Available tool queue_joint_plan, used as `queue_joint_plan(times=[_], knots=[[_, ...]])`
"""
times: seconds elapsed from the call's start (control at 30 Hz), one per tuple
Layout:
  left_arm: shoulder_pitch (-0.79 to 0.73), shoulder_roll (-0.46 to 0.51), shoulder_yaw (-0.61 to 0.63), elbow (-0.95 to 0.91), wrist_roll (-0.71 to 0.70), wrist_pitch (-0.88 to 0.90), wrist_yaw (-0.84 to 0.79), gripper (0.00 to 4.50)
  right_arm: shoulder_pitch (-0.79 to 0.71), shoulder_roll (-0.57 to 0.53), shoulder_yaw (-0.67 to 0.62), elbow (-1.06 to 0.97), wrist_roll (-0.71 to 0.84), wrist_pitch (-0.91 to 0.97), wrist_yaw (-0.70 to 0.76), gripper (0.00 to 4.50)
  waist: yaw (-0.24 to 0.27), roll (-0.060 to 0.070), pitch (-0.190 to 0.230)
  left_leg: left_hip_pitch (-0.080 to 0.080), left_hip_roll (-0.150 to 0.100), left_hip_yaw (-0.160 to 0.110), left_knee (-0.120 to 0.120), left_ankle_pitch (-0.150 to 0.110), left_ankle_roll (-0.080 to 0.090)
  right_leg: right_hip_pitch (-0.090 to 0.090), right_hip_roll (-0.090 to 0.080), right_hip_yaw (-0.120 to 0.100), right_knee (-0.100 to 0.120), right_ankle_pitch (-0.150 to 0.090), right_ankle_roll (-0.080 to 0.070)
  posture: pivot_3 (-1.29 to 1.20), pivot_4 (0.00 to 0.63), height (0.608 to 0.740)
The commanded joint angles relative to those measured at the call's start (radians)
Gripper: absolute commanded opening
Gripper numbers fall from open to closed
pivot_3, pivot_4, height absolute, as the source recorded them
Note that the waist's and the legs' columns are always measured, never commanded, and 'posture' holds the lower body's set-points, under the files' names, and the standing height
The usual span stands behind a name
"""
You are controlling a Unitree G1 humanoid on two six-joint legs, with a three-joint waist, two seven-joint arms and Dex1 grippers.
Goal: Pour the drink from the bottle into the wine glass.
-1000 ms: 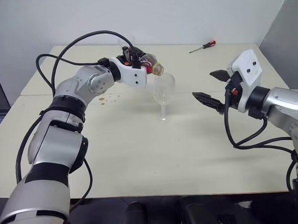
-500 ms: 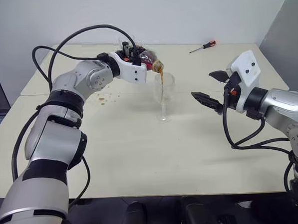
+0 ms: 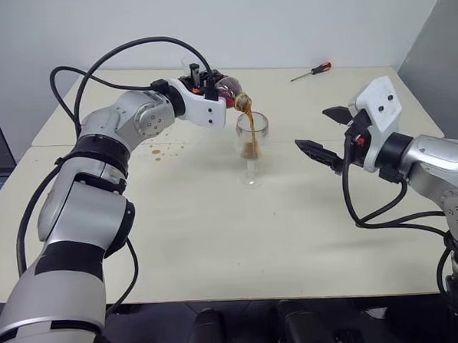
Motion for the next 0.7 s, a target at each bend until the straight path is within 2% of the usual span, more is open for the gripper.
queue_joint_plan(times=[0.03,0.7], knots=[[-0.05,0.003,0.006,-0.007,-0.003,0.005,0.025,0.77,-0.009,-0.014,-0.022,-0.04,-0.008,-0.017,-0.006,4.5,0.0,0.0,0.0,0.0,0.0,0.0,0.0,0.0,0.0,0.0,0.0,0.0,0.0,0.0,0.0,0.0,0.15,0.74],[-0.085,0.008,-0.007,0.019,0.016,0.006,0.042,0.77,-0.007,-0.013,-0.016,-0.043,-0.004,-0.013,-0.005,4.5,0.0,0.0,0.0,0.0,0.0,0.0,0.001,0.0,0.0,0.0,0.0,0.0,0.002,0.0,0.0,0.0,0.15,0.74]])
